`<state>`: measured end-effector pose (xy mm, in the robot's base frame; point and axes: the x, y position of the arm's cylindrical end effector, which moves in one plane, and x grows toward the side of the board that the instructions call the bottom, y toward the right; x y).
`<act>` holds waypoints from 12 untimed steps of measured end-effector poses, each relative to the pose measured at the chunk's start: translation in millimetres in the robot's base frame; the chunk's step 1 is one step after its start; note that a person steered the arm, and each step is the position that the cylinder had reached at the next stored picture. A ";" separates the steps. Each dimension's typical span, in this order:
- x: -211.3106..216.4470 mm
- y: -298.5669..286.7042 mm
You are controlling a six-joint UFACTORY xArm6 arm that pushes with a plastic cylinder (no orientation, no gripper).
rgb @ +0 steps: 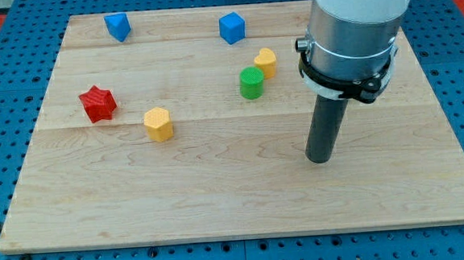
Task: Move the yellow heart along with green circle towards the bottom center
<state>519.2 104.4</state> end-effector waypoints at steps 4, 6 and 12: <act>-147.3 -119.6; -210.2 -95.6; -221.9 -42.8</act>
<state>297.3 61.5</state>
